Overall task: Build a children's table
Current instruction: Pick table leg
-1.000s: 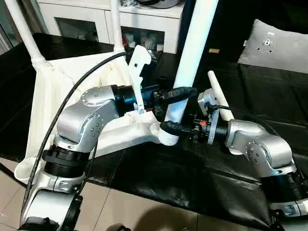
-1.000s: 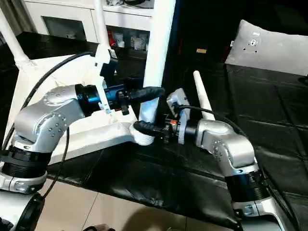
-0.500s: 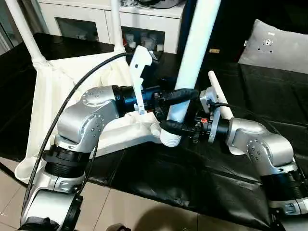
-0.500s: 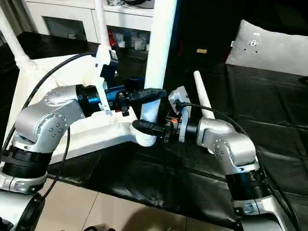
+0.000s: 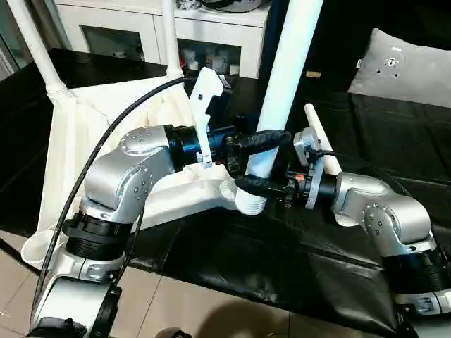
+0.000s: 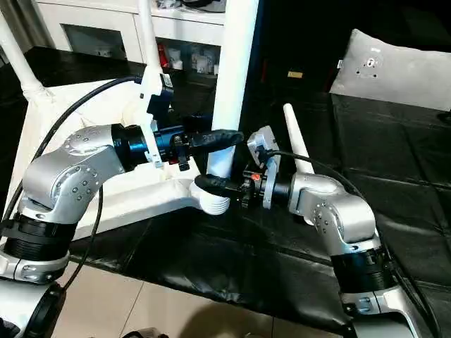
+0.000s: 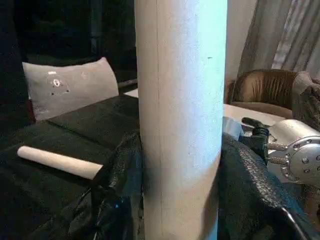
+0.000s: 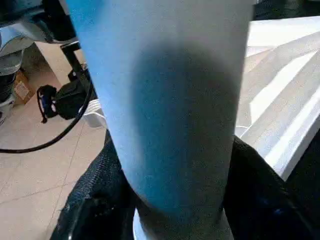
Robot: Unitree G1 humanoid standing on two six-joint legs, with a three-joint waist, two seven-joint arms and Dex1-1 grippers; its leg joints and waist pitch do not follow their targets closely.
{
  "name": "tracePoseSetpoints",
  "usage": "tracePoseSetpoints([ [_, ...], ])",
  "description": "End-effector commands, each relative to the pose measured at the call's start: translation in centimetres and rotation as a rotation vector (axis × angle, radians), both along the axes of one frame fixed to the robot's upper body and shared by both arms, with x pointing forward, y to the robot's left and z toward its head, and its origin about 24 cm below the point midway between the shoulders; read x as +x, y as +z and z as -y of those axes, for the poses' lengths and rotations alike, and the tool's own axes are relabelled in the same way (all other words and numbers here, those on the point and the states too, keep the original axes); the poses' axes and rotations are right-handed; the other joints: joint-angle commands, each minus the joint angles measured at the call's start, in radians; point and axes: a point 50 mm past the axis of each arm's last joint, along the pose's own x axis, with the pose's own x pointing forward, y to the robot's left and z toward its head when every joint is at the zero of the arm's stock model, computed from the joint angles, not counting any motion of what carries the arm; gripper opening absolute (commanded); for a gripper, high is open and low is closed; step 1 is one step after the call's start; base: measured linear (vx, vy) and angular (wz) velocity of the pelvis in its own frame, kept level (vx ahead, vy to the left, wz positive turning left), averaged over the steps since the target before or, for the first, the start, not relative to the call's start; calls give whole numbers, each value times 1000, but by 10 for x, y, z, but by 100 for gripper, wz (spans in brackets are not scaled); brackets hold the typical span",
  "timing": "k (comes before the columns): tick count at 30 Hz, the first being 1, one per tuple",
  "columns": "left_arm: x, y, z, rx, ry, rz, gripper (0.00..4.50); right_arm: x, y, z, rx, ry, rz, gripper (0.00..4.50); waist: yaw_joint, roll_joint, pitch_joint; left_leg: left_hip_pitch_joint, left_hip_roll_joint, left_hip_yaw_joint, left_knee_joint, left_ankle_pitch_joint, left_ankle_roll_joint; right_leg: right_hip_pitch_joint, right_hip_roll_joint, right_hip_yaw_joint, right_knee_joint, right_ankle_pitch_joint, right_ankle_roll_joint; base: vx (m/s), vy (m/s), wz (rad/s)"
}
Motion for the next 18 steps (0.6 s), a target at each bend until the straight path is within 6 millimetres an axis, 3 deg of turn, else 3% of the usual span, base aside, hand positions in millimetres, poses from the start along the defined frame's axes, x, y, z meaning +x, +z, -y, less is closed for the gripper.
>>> tracePoseSetpoints([
  [1, -5, 9, 6, -12, -48, 36, 182, 2, 3, 3, -11, -15, 4, 207, 3, -8, -74, 2, 50, -10, -60, 9, 43, 72, -94, 53, -59, 21, -224, 0, 0, 0],
  [11, -7, 9, 4, -21, -36, 11, 182, 3, 1, 5, -14, -35, 8, 199, 3, -6, -75, 2, 50, -11, -60, 11, 40, 72, -93, 52, -58, 28, -227, 0, 0, 0],
  [12, -7, 9, 5, -28, -39, 5, 217, 3, 1, 5, -13, -35, 8, 199, 4, -6, -75, 2, 50, -11, -60, 9, 40, 73, -93, 52, -58, 28, -228, 0, 0, 0],
  [15, -14, 12, 6, -74, -110, -22, 252, 3, 1, 5, 2, -49, -10, 198, 4, -5, -75, 1, 48, -11, -59, 12, 41, 74, -93, 52, -57, 36, -235, 0, 0, 0],
  [18, -25, 13, 11, -126, -212, -51, 252, 3, -1, 4, 12, -51, -24, 198, 5, -4, -76, 1, 50, -11, -59, 10, 41, 73, -93, 52, -55, 44, -242, 0, 0, 0],
])
